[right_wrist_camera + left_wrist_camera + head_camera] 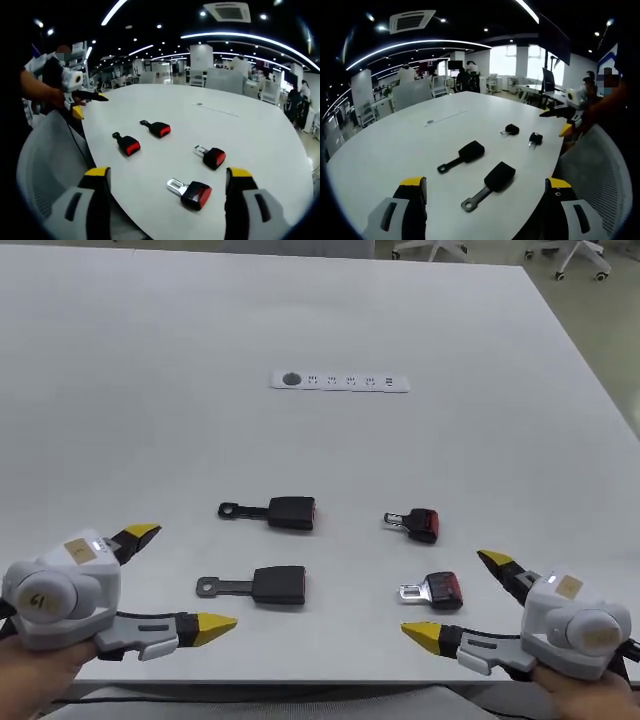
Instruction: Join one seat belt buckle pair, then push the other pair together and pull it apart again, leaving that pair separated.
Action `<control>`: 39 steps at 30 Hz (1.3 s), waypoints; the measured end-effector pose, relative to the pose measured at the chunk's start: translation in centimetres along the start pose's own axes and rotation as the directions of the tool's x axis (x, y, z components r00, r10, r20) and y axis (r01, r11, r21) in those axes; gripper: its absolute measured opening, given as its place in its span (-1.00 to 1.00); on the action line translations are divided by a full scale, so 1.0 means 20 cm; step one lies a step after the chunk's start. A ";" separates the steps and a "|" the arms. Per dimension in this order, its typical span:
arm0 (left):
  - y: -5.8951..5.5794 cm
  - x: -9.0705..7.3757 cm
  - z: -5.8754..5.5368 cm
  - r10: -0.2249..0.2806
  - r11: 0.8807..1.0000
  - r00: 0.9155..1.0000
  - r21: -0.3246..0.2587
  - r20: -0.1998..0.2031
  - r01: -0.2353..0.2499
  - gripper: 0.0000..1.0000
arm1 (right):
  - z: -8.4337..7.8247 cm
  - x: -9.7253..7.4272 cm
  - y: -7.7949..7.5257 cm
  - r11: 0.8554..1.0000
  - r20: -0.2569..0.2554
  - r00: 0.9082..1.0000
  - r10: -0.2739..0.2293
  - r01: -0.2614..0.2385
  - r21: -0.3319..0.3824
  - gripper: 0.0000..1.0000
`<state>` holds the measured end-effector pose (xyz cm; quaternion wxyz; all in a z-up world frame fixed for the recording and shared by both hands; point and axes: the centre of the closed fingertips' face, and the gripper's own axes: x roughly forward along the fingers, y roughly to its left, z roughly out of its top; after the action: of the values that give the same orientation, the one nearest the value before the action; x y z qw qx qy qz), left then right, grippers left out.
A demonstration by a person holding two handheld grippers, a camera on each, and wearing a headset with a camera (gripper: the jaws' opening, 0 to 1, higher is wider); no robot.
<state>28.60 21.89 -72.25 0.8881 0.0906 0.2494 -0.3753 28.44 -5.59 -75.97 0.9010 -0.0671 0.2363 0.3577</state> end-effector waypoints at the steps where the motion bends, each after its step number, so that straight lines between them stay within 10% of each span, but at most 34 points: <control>1: 0.00 0.00 0.00 -0.001 1.000 1.000 0.002 -0.001 0.001 1.00 | 0.00 0.00 0.00 1.000 -0.001 1.000 0.003 -0.003 -0.003 0.94; 39: -0.04 0.11 0.01 -0.065 0.997 0.997 0.041 -0.041 0.067 0.96 | -0.04 0.04 -0.02 0.993 -0.073 0.994 0.076 -0.082 -0.079 0.90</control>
<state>29.42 20.00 -73.16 0.8680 0.1086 0.2619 -0.4076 28.95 -5.62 -76.99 0.8737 -0.1070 0.2553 0.4000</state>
